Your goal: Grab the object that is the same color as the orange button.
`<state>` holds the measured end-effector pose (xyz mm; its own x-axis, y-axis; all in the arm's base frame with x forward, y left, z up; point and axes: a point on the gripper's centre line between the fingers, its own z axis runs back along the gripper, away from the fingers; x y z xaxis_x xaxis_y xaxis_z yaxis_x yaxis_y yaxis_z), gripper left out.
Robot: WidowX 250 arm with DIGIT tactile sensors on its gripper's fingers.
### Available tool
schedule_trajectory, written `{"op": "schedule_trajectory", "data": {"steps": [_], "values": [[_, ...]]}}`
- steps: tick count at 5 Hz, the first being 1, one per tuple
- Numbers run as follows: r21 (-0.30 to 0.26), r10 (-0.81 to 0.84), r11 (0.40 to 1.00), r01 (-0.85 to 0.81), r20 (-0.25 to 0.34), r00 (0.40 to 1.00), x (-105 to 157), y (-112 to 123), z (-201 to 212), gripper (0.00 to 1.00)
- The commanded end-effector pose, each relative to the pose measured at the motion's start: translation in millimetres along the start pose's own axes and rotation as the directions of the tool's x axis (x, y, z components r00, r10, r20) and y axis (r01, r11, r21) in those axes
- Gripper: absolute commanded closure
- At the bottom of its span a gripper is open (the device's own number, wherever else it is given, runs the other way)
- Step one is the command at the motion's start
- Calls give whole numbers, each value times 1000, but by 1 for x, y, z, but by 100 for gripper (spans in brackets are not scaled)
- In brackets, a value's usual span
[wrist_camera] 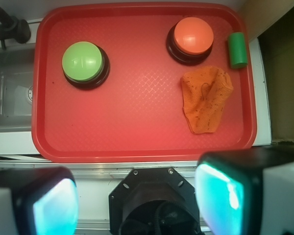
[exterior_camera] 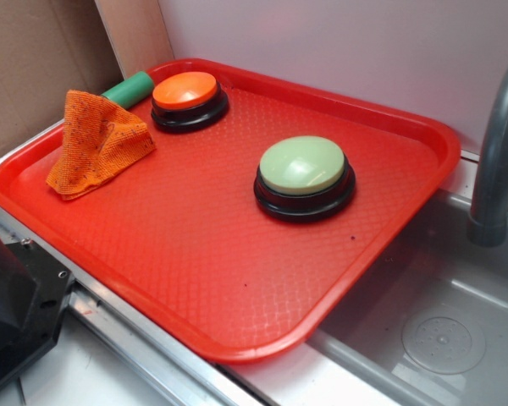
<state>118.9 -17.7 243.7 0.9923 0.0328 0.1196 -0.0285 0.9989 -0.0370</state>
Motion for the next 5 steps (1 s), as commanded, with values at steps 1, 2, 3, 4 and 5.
{"op": "schedule_trajectory", "data": {"steps": [1,2,3,4,5], "values": [[0,0,1000,0,0,1000,0,0,0,0],[-16,76,997,-75,47,996,-1,13,-4,0],[-31,178,984,-177,75,981,-1,32,-13,0],[-43,278,961,-275,104,955,-2,54,-28,0],[-31,391,920,-391,117,913,-1,76,-47,0]]}}
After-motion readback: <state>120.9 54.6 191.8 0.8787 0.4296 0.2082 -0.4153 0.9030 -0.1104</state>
